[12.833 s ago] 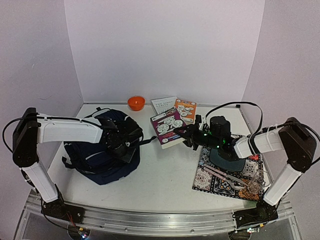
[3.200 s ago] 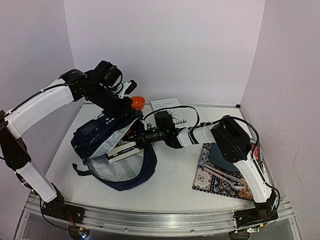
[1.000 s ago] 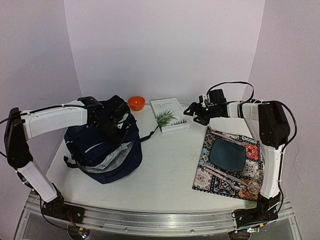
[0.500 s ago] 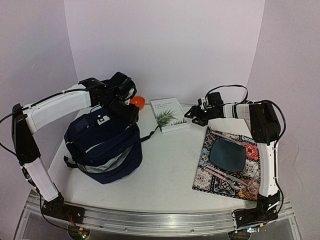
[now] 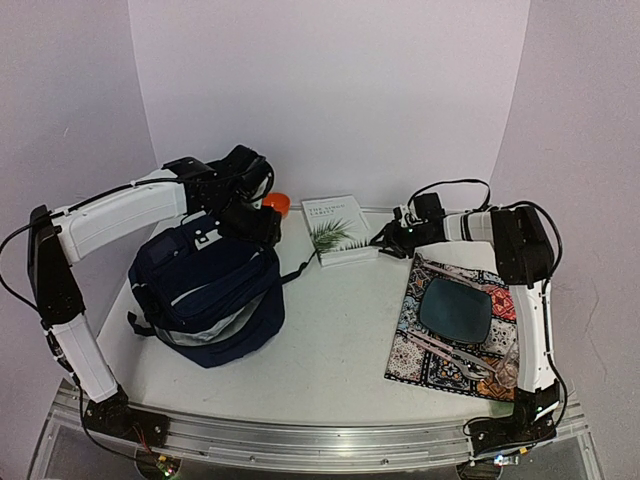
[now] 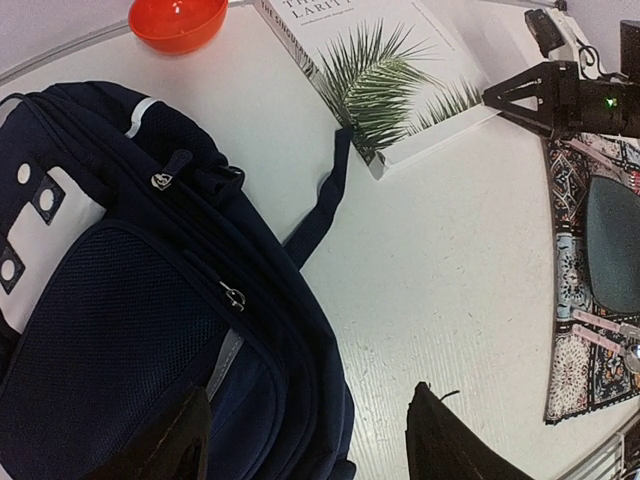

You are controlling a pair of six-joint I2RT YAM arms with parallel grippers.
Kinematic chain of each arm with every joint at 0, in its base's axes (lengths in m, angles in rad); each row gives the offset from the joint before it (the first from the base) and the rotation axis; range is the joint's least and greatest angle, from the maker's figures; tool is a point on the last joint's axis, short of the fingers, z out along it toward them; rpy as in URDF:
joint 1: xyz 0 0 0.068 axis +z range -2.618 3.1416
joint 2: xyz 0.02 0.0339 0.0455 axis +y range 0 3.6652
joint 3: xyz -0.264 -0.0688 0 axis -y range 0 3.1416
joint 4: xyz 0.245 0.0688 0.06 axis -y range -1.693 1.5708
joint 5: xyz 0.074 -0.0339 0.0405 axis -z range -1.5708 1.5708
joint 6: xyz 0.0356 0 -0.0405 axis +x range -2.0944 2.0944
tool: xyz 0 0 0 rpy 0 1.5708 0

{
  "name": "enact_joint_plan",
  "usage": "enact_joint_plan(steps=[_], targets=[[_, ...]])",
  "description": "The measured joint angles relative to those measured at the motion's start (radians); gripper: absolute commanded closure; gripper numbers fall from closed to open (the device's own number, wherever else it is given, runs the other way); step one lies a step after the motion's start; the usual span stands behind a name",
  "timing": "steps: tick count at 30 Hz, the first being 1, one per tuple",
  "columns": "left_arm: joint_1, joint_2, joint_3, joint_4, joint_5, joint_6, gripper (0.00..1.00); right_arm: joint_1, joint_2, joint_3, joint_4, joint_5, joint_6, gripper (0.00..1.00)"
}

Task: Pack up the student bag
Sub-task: Pick up the book from the corner of the board.

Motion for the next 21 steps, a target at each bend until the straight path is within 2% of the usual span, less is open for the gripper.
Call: enact_joint_plan(steps=[8,21], targets=[[0.0,0.0,-0.002,0.009,0.016,-0.022,0.32,-0.015,-0.003,-0.075,0.114,-0.113,0.031,0.99],[0.001,0.0,-0.066,0.072,0.073,-0.083,0.31,-0.025,-0.121,-0.328,0.294,-0.237,0.16,1.0]])
